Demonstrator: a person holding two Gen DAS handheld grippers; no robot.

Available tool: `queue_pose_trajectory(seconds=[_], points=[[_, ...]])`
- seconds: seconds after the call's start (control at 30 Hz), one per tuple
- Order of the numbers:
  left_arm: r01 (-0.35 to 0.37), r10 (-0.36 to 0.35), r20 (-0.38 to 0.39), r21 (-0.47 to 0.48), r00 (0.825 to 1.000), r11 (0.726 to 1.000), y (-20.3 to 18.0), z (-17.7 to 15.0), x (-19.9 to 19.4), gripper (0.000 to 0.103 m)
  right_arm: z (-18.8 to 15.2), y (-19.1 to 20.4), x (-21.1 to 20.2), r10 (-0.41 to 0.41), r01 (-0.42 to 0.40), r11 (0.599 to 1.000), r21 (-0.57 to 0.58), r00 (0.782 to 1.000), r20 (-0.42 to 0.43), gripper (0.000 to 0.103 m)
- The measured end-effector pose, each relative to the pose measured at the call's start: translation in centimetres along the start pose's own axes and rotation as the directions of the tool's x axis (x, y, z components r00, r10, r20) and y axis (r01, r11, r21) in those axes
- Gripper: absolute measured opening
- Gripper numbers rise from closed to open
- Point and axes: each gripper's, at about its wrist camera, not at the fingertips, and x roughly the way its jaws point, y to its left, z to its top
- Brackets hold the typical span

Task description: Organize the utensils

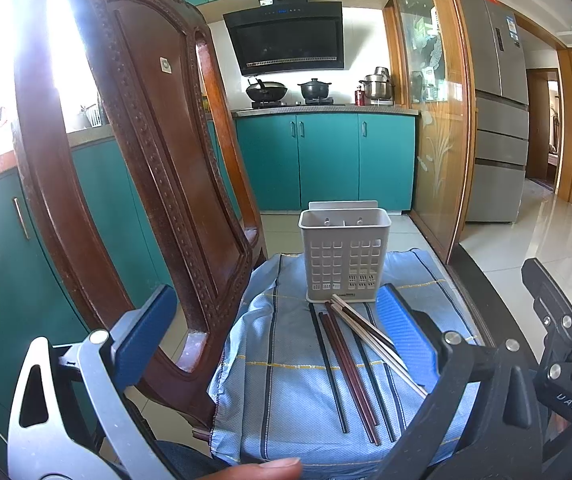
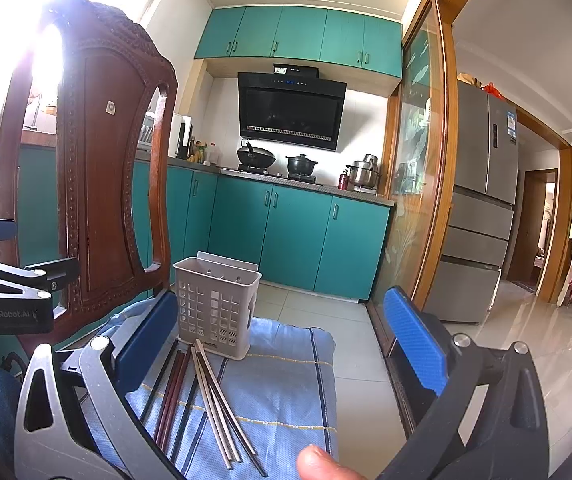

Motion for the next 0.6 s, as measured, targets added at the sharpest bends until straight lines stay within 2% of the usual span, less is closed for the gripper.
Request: queue_pose_trajectory(seconds=[0.6], points=[[-0.002, 0.002, -0.002, 0.002, 1.0, 1.0, -0.05, -0.08, 0.06, 0.099, -0.11, 0.1, 0.13, 0.001, -0.001, 1.0, 0.0, 1.0, 0.001, 0.1]])
